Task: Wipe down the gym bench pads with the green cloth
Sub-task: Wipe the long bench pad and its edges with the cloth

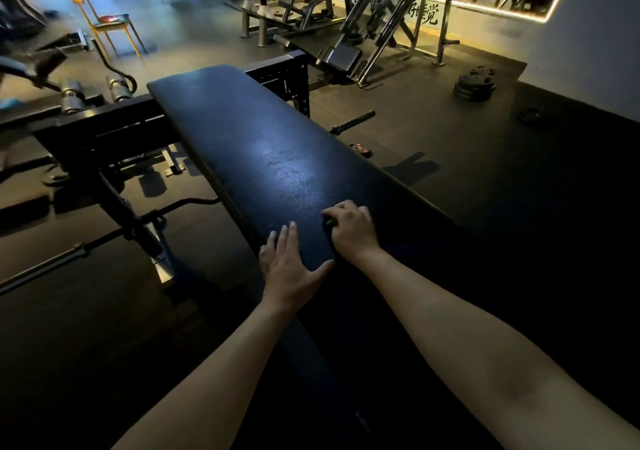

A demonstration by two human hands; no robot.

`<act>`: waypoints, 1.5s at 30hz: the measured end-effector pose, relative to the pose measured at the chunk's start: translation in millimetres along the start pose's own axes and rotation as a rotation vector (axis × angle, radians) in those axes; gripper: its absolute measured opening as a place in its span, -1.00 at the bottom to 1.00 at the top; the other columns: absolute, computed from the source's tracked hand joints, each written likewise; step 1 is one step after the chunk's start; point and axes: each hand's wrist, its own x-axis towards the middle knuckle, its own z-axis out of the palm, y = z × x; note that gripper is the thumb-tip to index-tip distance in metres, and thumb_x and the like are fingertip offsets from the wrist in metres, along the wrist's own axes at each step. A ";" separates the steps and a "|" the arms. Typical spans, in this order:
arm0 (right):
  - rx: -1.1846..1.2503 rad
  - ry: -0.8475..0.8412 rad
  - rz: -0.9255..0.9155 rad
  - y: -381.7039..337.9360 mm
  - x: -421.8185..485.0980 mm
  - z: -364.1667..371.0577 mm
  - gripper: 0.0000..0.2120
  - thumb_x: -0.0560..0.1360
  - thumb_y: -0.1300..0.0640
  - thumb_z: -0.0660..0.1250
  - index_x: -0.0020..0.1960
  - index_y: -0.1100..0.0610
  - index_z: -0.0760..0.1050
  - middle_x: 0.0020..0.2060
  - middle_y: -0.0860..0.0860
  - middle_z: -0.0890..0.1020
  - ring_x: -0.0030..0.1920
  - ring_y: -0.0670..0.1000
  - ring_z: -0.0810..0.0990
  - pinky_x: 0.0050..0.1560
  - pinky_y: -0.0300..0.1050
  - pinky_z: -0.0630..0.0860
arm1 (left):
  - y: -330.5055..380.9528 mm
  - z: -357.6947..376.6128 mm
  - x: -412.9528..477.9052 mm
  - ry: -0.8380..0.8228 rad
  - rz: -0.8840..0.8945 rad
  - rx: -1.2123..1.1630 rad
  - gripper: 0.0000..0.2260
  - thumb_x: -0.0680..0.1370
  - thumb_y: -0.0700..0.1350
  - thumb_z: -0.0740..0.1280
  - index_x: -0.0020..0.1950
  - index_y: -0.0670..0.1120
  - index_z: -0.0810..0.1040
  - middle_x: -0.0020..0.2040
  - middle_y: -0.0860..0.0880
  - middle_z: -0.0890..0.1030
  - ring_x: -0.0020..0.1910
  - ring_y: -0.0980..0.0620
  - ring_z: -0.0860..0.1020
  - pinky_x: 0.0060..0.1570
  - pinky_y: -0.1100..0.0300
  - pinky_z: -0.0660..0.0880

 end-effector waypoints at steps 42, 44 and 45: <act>-0.049 0.040 0.081 -23.1 4.7 9.5 -0.64 0.51 0.26 0.21 0.22 0.01 0.57 0.21 0.10 0.50 0.17 0.20 0.46 0.17 -0.08 0.39 | -39.5 -6.0 -34.7 -0.051 -0.312 -0.531 0.00 0.43 0.18 0.52 0.64 -0.04 -0.04 0.63 -0.06 0.08 0.59 -0.05 0.02 0.51 0.10 0.04; -0.014 -0.001 0.014 -39.1 -1.3 19.5 -0.64 0.50 0.27 0.21 0.20 0.01 0.60 0.18 0.10 0.55 0.15 0.21 0.51 0.18 -0.07 0.38 | -48.7 -9.4 -35.7 -0.130 -0.318 -0.587 0.13 0.31 0.28 0.56 0.65 0.02 -0.07 0.63 -0.05 0.07 0.60 -0.03 0.03 0.56 0.03 0.07; 0.000 -0.024 -0.043 -47.0 -6.3 22.2 -0.64 0.49 0.27 0.22 0.19 0.00 0.61 0.16 0.08 0.57 0.14 0.21 0.53 0.18 -0.06 0.39 | -50.1 -10.2 -35.3 -0.144 -0.310 -0.594 0.20 0.23 0.35 0.55 0.65 0.04 -0.08 0.63 -0.05 0.08 0.60 -0.02 0.05 0.57 0.00 0.09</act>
